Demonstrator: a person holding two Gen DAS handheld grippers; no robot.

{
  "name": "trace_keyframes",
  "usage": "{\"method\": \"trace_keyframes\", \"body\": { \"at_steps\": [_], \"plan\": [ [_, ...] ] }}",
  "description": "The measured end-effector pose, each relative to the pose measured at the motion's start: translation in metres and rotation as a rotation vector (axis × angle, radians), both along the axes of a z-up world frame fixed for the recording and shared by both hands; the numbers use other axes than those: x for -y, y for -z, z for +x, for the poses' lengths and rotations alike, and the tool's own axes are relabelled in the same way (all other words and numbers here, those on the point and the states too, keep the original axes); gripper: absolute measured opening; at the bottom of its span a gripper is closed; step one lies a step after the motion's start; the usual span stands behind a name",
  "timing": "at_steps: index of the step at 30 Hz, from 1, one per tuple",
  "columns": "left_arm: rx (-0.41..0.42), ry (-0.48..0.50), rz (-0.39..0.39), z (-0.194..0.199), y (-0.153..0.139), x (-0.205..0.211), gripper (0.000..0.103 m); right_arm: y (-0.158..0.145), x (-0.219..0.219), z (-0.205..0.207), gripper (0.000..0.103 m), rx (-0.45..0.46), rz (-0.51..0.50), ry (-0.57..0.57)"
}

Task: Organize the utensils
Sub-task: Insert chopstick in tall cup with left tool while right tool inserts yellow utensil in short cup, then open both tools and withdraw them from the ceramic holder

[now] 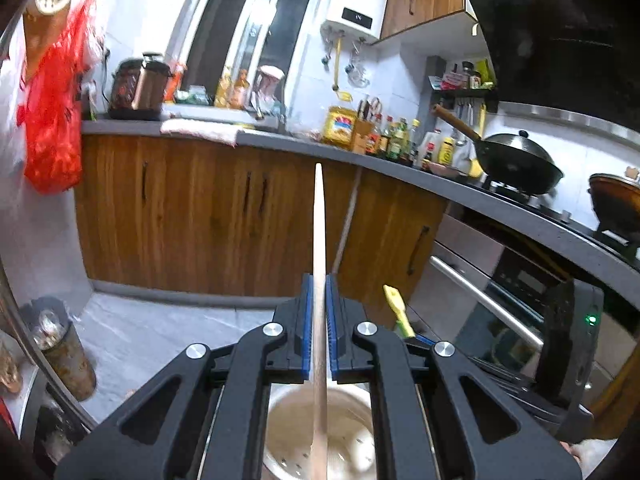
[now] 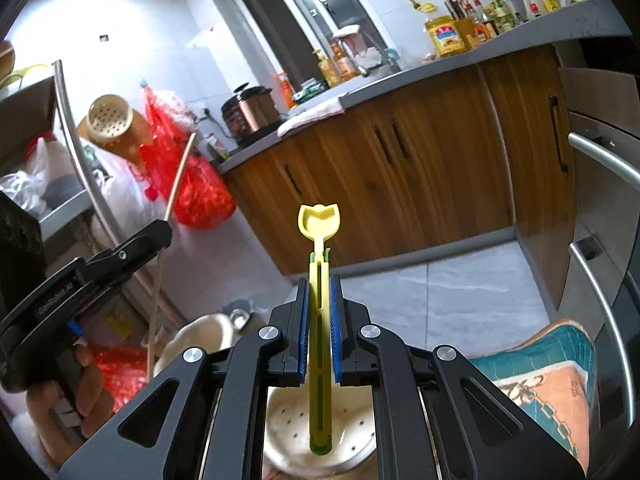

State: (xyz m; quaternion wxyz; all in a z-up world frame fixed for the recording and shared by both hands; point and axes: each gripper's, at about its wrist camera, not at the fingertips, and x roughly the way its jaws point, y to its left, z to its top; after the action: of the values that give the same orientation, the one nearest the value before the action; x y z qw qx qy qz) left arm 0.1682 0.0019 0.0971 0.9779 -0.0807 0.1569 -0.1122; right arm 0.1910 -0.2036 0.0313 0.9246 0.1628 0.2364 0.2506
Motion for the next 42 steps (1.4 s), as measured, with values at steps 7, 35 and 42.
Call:
{"method": "trace_keyframes", "body": {
  "at_steps": [7,35,42],
  "plan": [
    [-0.020,0.000,0.029,0.006,0.016,0.004,0.006,0.012,-0.005,0.001,0.011,0.037,-0.062,0.036],
    [-0.184,0.051,0.190,-0.046,0.037,0.005,0.031,0.009,-0.010,-0.045,0.031,-0.048,-0.182,-0.081],
    [-0.159,0.021,0.202,-0.061,0.026,-0.001,0.055,-0.004,0.001,-0.057,0.048,-0.023,-0.185,-0.053]
  ]
}}
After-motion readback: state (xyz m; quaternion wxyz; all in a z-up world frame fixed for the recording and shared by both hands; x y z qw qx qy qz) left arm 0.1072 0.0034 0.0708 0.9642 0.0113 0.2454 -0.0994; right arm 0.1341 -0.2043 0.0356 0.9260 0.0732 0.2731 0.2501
